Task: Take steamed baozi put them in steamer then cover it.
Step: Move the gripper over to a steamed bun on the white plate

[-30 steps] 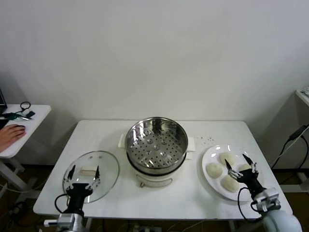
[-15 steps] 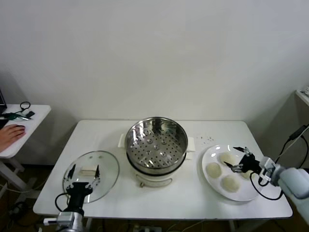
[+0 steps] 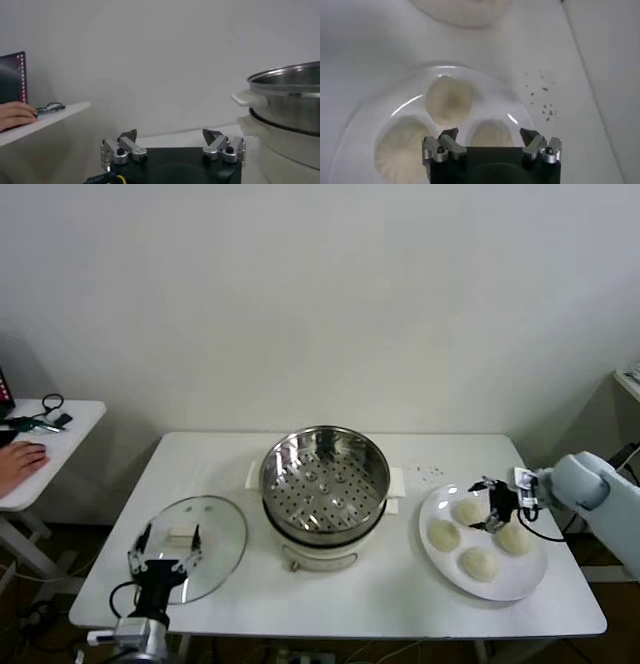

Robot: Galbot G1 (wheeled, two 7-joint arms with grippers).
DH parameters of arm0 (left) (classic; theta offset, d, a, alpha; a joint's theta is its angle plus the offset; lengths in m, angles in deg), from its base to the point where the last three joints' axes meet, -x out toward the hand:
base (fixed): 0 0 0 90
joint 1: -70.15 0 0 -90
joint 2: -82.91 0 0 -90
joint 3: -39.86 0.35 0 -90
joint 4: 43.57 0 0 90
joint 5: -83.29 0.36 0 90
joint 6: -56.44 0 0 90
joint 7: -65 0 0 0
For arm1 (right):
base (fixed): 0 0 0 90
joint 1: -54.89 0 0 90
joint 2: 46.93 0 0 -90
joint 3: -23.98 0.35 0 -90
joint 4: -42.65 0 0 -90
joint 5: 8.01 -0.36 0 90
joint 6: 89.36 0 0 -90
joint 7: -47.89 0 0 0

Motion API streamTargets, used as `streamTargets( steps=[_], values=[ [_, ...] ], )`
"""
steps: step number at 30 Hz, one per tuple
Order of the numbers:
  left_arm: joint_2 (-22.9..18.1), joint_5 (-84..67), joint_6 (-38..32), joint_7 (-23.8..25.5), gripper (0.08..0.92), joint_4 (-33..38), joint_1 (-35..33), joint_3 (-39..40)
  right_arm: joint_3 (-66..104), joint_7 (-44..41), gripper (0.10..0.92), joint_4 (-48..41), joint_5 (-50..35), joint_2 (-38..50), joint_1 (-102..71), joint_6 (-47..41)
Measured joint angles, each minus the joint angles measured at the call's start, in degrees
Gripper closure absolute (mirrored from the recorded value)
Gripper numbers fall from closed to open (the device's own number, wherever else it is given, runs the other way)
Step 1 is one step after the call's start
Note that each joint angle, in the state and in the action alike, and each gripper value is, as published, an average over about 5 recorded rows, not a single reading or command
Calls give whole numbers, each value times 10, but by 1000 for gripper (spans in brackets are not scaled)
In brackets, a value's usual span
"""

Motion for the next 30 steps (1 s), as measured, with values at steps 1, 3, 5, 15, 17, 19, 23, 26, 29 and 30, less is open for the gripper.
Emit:
streamTargets(
  steps=[1,3,5,15,17,19,23,26,29,30],
  values=[
    [1,0,0,0,177,-1,0,-1,-23,-5,203,-11,1,-6,16,1],
    [2,-1,1,0,177,-3,1,-3,-62,-12,203,-32,3,-19,42,3],
    [4,-3,1,0,177,-5,2,-6,-90,-19,203,-53,6,-32,63,3],
    [9,-14,3,1,177,-11,5,-15,-150,-33,203,-134,24,-99,112,10],
    [9,-16,3,1,177,-12,4,-17,-157,-36,203,-146,27,-110,116,11],
    [9,-17,3,1,177,-12,4,-19,-164,-39,203,-155,29,-119,119,12],
    [10,-19,3,1,177,-12,2,-24,-173,-43,203,-170,32,-131,122,13],
    [11,-21,3,2,177,-13,1,-28,-180,-45,203,-178,33,-136,124,14],
    [12,-23,2,2,177,-13,0,-32,-185,-47,203,-184,33,-140,125,15],
    [12,-24,2,2,177,-13,-1,-33,-186,-48,203,-185,34,-141,125,15]
  ],
)
